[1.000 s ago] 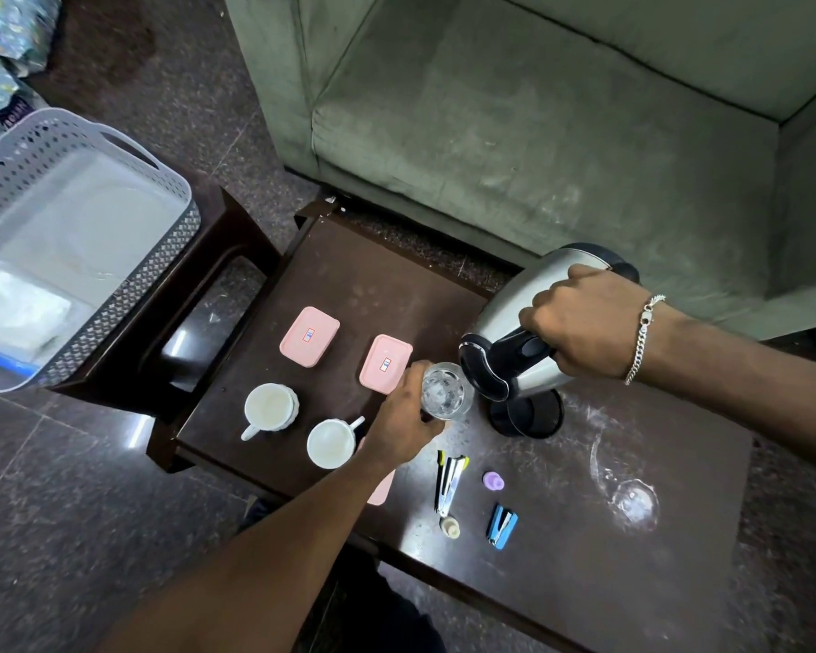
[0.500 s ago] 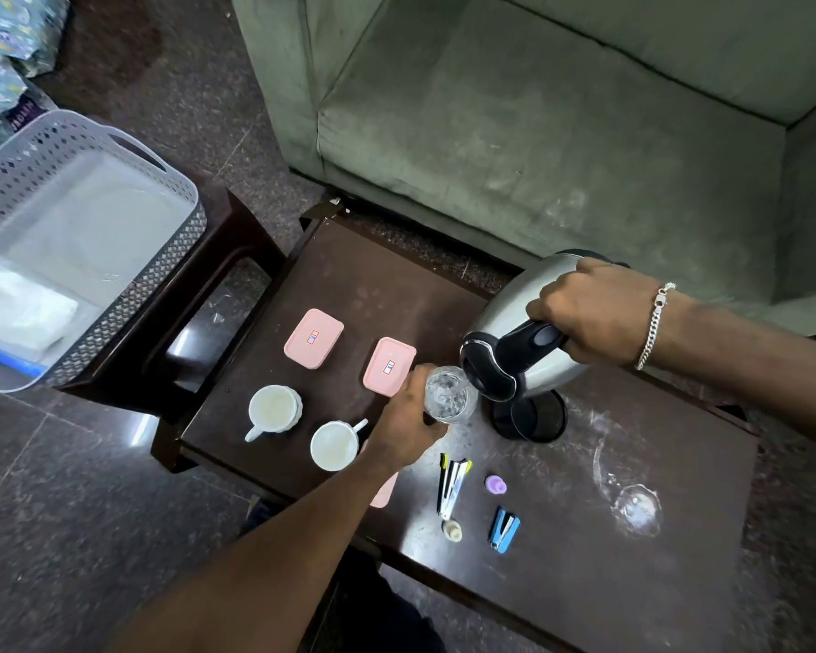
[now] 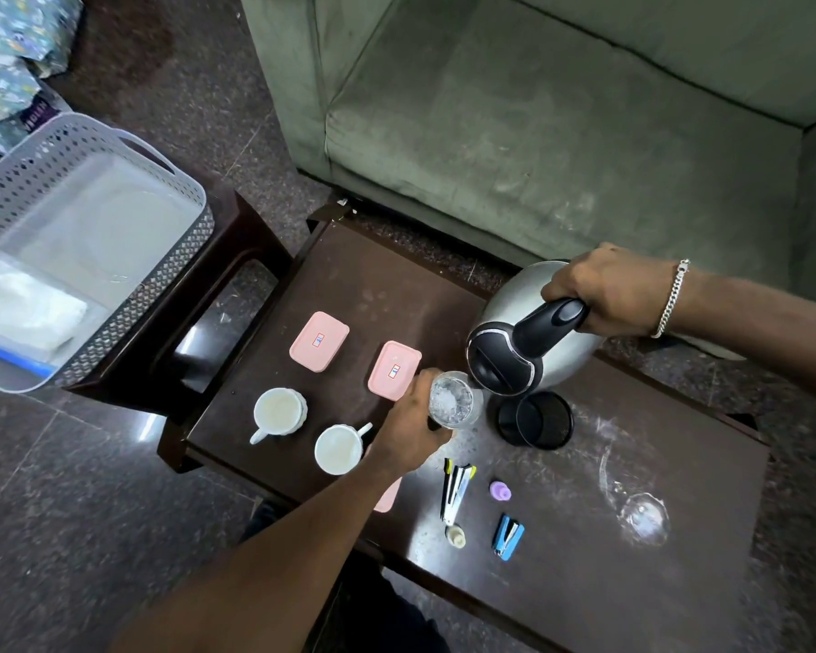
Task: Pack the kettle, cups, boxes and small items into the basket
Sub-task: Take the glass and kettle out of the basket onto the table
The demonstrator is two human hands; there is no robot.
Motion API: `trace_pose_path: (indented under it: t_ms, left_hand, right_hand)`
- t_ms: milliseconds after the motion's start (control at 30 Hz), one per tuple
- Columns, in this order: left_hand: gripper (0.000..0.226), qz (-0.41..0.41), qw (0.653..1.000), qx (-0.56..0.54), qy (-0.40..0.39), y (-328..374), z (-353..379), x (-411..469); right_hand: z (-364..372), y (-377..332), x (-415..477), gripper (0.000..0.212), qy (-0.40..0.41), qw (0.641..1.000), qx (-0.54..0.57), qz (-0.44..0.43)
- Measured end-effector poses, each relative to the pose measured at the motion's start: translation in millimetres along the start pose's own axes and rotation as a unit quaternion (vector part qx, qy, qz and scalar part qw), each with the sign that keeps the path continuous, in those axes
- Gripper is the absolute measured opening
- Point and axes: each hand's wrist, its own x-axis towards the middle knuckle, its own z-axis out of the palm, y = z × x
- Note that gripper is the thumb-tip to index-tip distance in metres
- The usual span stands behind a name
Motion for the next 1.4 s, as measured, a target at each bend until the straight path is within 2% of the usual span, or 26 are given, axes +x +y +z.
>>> trace_pose_path:
  t_ms: [500, 733, 933, 1067, 1400]
  left_hand:
    - [0.073, -0.011, 1.0, 0.004, -0.015, 2.9, -3.0, -0.5]
    - [0.102, -0.016, 0.998, 0.023, -0.048, -1.1, -12.5, -7.3]
    - [0.105, 0.0, 0.999, 0.021, -0.049, 2.2, -25.0, -22.4]
    - [0.104, 0.006, 0.999, 0.005, -0.05, 9.5, -36.5, -27.7]
    - [0.11, 0.024, 0.996, -0.089, -0.007, 52.8, -64.3, -12.6]
  right_hand:
    - [-7.5, 16.1, -1.6, 0.013, 0.0, 0.997, 0.074, -0.022]
    - [-18.6, 16.7, -16.4, 0.03, 0.041, 0.992, 0.12, -0.007]
    - [-24.0, 15.1, -27.4, 0.027, 0.063, 0.989, 0.131, 0.024]
    - [-31.0, 12.7, -34.5, 0.024, 0.075, 0.987, 0.133, 0.047]
    - [-61.1, -2.7, -50.3, 0.033, 0.118, 0.972, 0.185, 0.086]
